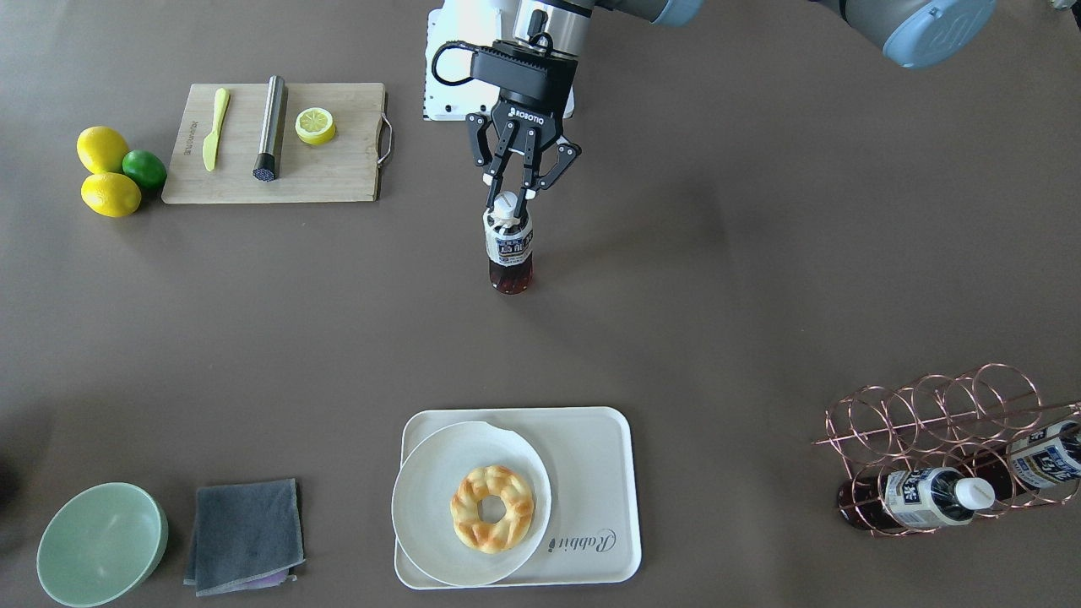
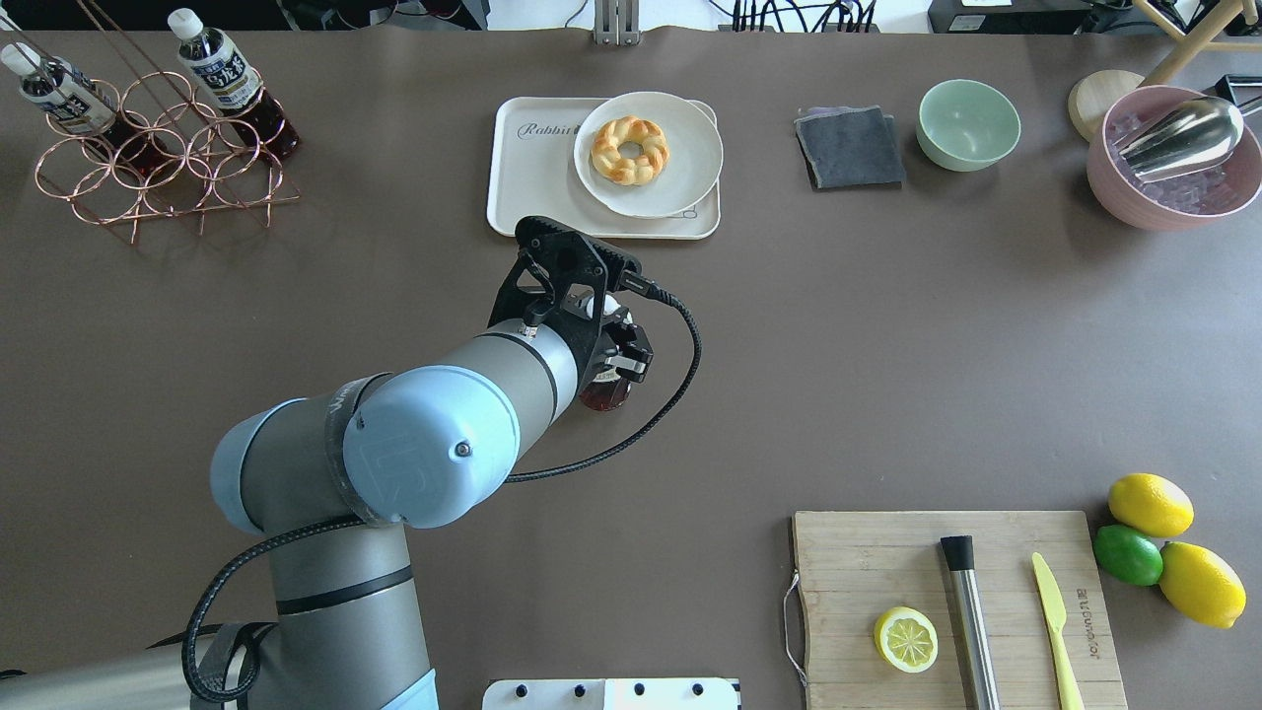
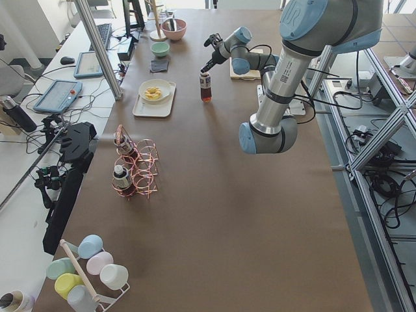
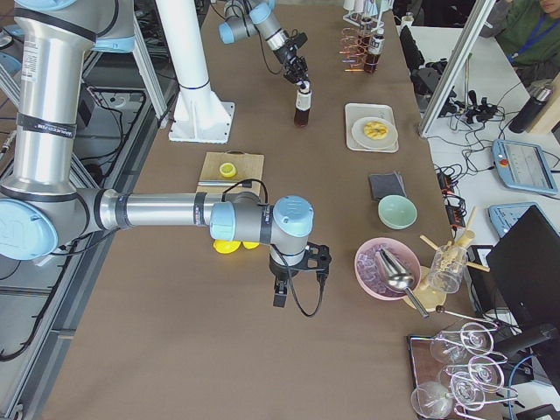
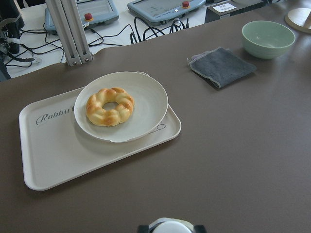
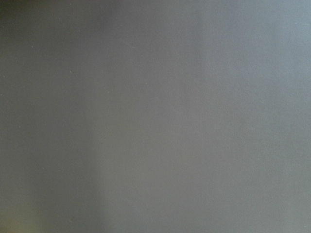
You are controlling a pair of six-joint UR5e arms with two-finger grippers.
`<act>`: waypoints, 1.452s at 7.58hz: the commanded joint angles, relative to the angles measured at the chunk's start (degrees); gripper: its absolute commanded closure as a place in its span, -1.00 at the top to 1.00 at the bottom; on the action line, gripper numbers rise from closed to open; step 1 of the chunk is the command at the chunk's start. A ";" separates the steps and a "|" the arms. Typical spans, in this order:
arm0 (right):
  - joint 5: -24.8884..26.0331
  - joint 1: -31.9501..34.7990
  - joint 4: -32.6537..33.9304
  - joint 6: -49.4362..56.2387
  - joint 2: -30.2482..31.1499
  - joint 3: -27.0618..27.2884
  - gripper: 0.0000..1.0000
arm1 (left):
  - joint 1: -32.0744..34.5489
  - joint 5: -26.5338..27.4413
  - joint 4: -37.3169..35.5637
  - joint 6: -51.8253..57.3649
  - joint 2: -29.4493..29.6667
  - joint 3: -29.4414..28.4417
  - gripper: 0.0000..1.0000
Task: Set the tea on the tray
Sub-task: 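Lower the tea bottle onto the table in front of the tray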
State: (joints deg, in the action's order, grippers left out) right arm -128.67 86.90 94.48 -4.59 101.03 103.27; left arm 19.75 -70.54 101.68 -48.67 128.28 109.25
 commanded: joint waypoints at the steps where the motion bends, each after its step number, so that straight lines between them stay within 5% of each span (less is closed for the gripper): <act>1: 0.00 -0.07 0.00 0.02 0.04 0.00 1.00 | -0.41 1.19 0.01 -0.11 -0.13 -0.01 -1.00; 8: 0.00 -0.07 0.00 0.02 0.04 0.00 1.00 | -0.76 1.46 0.10 -0.20 -0.13 0.08 -1.00; 9: 0.00 -0.07 0.00 0.02 0.04 0.00 1.00 | -0.68 1.29 0.10 0.50 -0.13 0.17 -0.36; 10: 0.00 -0.07 0.00 0.02 0.04 0.00 1.00 | -0.68 1.20 0.18 0.50 -0.04 0.34 0.55; 11: 0.00 -0.07 0.00 0.02 0.04 0.00 1.00 | -0.68 1.11 0.18 0.50 -0.04 0.61 0.92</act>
State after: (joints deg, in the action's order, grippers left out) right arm -128.67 86.84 94.48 -4.57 101.07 103.27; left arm 19.05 -69.27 101.82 -48.31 128.19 109.51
